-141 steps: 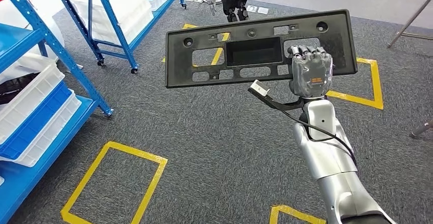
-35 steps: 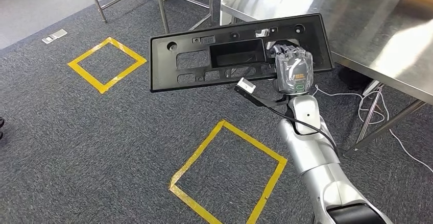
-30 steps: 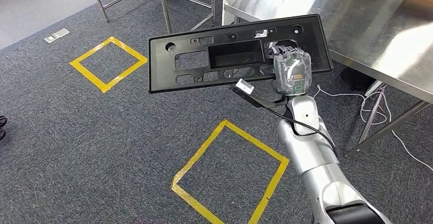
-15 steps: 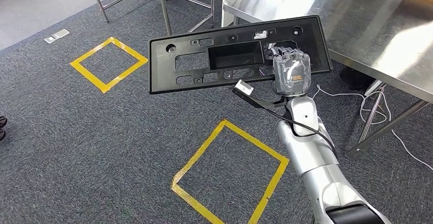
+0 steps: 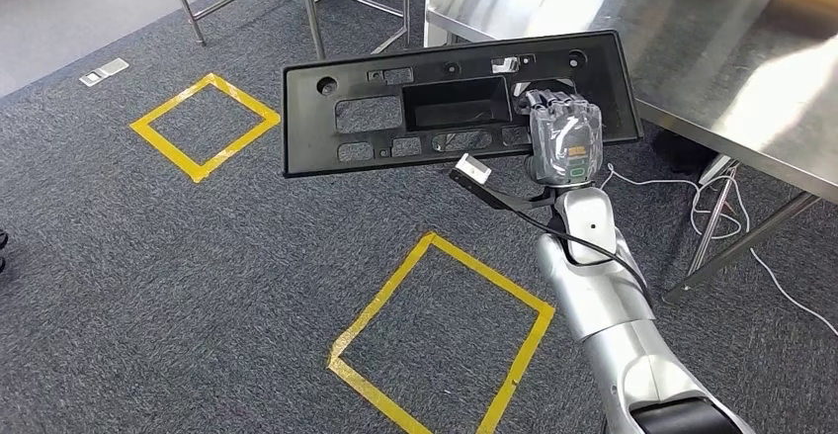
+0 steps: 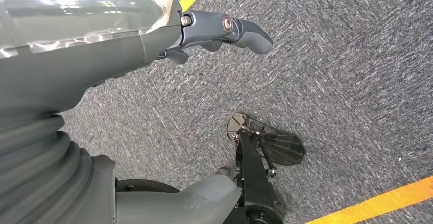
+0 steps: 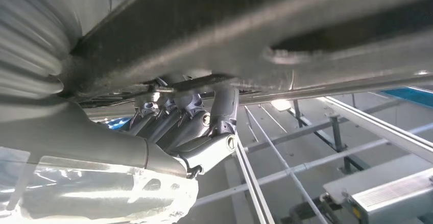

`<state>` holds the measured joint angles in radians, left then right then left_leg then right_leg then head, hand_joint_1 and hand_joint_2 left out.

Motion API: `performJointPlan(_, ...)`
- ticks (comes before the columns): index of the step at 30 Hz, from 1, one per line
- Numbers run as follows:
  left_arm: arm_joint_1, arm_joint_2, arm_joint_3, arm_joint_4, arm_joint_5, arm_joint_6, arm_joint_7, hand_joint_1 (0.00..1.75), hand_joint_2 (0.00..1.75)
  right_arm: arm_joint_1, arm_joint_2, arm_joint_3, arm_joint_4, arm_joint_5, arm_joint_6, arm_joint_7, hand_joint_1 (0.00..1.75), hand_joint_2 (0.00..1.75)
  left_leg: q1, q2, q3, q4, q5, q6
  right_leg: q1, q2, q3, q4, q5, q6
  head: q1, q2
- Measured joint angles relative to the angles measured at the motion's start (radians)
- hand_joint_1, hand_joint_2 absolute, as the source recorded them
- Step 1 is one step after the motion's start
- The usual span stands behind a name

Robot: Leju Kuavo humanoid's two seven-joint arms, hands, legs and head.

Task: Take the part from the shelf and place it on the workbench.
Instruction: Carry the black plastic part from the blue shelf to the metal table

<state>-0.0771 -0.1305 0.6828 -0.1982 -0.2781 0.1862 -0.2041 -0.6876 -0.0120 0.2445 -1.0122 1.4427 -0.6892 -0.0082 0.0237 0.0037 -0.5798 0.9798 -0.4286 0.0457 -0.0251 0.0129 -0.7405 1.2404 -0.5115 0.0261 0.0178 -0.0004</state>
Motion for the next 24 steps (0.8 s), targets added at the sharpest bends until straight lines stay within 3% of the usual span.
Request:
performJointPlan(1, 0.000, 0.000, 0.000, 0.000, 0.000, 0.000, 0.001, 0.00, 1.75, 0.003, -0.001, 0.000, 0.002, 0.000, 0.000, -0.002, 1.75, 1.75, 0.002, 0.002, 0.000, 0.001, -0.001, -0.002, -0.004, -0.001, -0.012, 0.025, -0.005, 0.006, 0.000, 0.000)
performJointPlan(2, 0.000, 0.000, 0.000, 0.000, 0.000, 0.000, 0.002, 0.00, 1.75, 0.006, -0.002, 0.001, 0.004, 0.000, 0.000, -0.004, 1.75, 1.75, 0.005, 0.004, 0.000, 0.002, -0.003, -0.007, -0.009, -0.002, -0.005, 0.013, 0.005, 0.016, 0.000, 0.000)
performJointPlan(5, 0.000, 0.001, 0.000, 0.000, 0.000, 0.000, 0.004, 0.00, 1.75, 0.008, -0.006, 0.002, 0.008, 0.001, 0.000, -0.006, 1.75, 1.75, 0.017, 0.007, -0.003, 0.020, -0.018, -0.035, -0.021, -0.013, 0.094, -0.168, 0.066, 0.052, 0.002, 0.000)
performJointPlan(7, 0.000, 0.003, 0.000, 0.000, 0.000, 0.000, 0.005, 0.00, 1.75, 0.007, -0.006, 0.002, 0.010, 0.002, 0.000, -0.006, 1.75, 1.75, 0.016, 0.008, -0.007, 0.033, -0.027, -0.052, -0.017, -0.010, 0.119, -0.209, 0.069, 0.044, 0.001, 0.000)
performJointPlan(10, -0.001, 0.000, 0.000, 0.001, -0.001, 0.000, 0.008, 0.00, 1.75, 0.005, -0.005, 0.003, 0.013, 0.010, -0.001, -0.004, 1.75, 1.75, 0.022, 0.009, -0.008, 0.040, -0.035, -0.060, -0.013, 0.000, 0.119, -0.201, 0.064, 0.014, -0.006, 0.000)
performJointPlan(12, -0.001, -0.001, 0.000, 0.001, -0.001, 0.000, 0.009, 0.00, 1.75, 0.001, -0.005, 0.002, 0.014, 0.013, -0.001, -0.004, 1.75, 1.75, 0.025, 0.008, -0.038, 0.103, -0.070, -0.062, -0.010, 0.002, 0.124, -0.201, 0.061, -0.001, -0.009, 0.000)
performJointPlan(14, -0.001, -0.001, 0.000, 0.001, -0.001, 0.000, 0.009, 0.00, 1.75, -0.001, -0.004, 0.002, 0.015, 0.014, -0.001, -0.004, 1.75, 1.75, 0.019, 0.006, -0.109, 0.236, -0.123, -0.057, 0.000, 0.004, 0.128, -0.201, 0.057, -0.012, -0.011, 0.000)
performJointPlan(16, 0.000, -0.002, 0.000, 0.001, -0.002, 0.000, 0.009, 0.00, 1.75, 0.000, -0.003, 0.002, 0.019, 0.017, -0.001, -0.003, 1.75, 1.75, 0.012, 0.004, -0.169, 0.326, -0.137, -0.047, 0.011, 0.006, 0.132, -0.201, 0.052, -0.020, -0.012, 0.000)
performJointPlan(17, 0.001, -0.002, 0.000, 0.001, -0.002, 0.000, 0.009, 0.00, 1.75, 0.001, -0.003, 0.002, 0.020, 0.019, -0.001, -0.001, 1.75, 1.75, 0.006, 0.003, -0.173, 0.316, -0.115, -0.037, 0.017, 0.007, 0.135, -0.201, 0.050, -0.024, -0.012, 0.000)
performJointPlan(18, 0.001, -0.002, 0.000, 0.001, -0.003, 0.000, 0.009, 0.00, 1.75, 0.001, -0.003, 0.003, 0.020, 0.022, -0.001, 0.001, 1.75, 1.75, -0.001, 0.001, -0.158, 0.269, -0.080, -0.024, 0.022, 0.009, 0.139, -0.202, 0.048, -0.027, -0.012, 0.000)
performJointPlan(20, 0.001, -0.001, 0.000, 0.000, -0.006, -0.001, 0.009, 0.00, 1.75, 0.002, -0.003, 0.002, 0.020, 0.027, -0.001, 0.008, 1.75, 1.75, -0.017, -0.006, -0.102, 0.138, -0.016, 0.005, 0.028, 0.013, 0.145, -0.203, 0.044, -0.031, -0.010, 0.000)
performJointPlan(22, 0.001, 0.000, 0.000, 0.000, -0.012, -0.004, 0.009, 0.00, 1.75, 0.005, -0.004, 0.002, 0.019, 0.032, -0.002, 0.015, 1.75, 1.75, -0.030, -0.006, -0.069, 0.069, 0.000, 0.020, 0.028, 0.014, 0.146, -0.206, 0.042, -0.030, -0.010, 0.000)
performJointPlan(24, 0.000, 0.001, 0.000, 0.000, -0.017, -0.007, 0.009, 0.00, 1.75, 0.010, -0.006, 0.002, 0.018, 0.038, -0.002, 0.020, 1.75, 1.75, -0.034, -0.002, -0.060, 0.054, -0.002, 0.020, 0.029, 0.015, 0.148, -0.212, 0.041, -0.025, -0.011, 0.000)
